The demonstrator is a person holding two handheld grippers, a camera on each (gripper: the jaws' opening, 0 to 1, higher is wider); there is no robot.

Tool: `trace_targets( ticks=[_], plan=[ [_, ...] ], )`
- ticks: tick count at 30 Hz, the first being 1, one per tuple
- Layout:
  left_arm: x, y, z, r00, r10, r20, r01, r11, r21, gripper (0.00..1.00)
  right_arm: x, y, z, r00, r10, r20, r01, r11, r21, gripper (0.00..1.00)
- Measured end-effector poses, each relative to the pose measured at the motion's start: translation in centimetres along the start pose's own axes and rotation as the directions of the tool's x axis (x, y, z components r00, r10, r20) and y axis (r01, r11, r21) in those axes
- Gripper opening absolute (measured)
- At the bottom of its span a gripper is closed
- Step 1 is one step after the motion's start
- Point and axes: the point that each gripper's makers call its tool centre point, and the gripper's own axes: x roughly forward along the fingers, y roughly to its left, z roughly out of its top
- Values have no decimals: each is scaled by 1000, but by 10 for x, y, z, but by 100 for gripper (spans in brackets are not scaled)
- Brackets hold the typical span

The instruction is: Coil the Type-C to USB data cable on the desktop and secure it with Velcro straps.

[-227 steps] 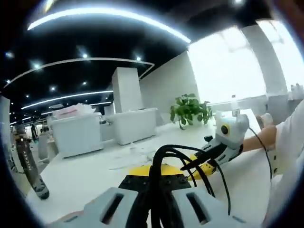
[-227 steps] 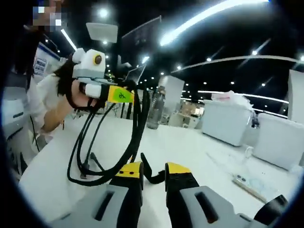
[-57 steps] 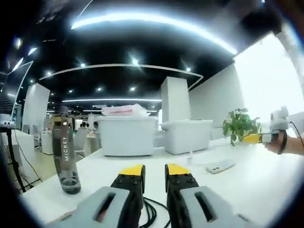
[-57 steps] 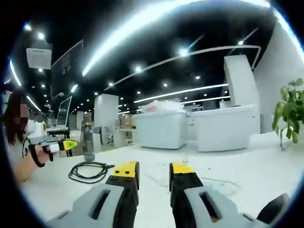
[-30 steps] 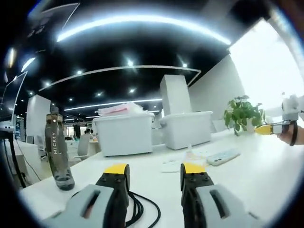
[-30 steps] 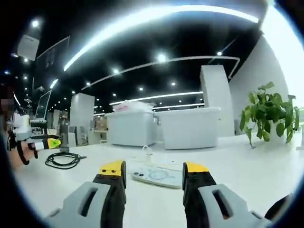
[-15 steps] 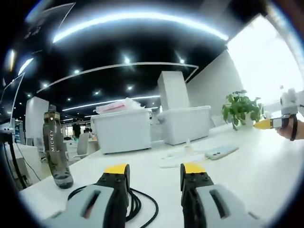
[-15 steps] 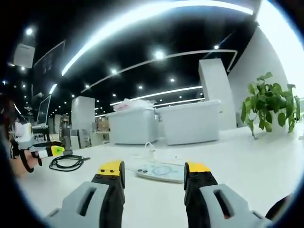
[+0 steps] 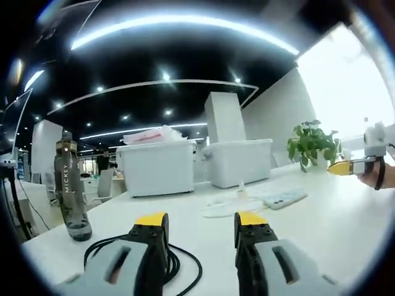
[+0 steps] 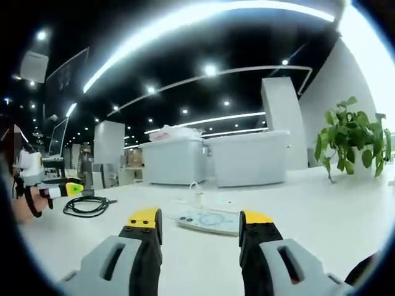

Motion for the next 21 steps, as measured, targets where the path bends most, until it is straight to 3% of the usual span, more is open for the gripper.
trace_targets(
  ticks=[21],
  plan=[
    [-2, -4, -3, 1000, -10, -10, 10, 1000, 8, 43, 1, 9, -1, 999, 37, -1, -37, 999, -9, 49]
  ],
)
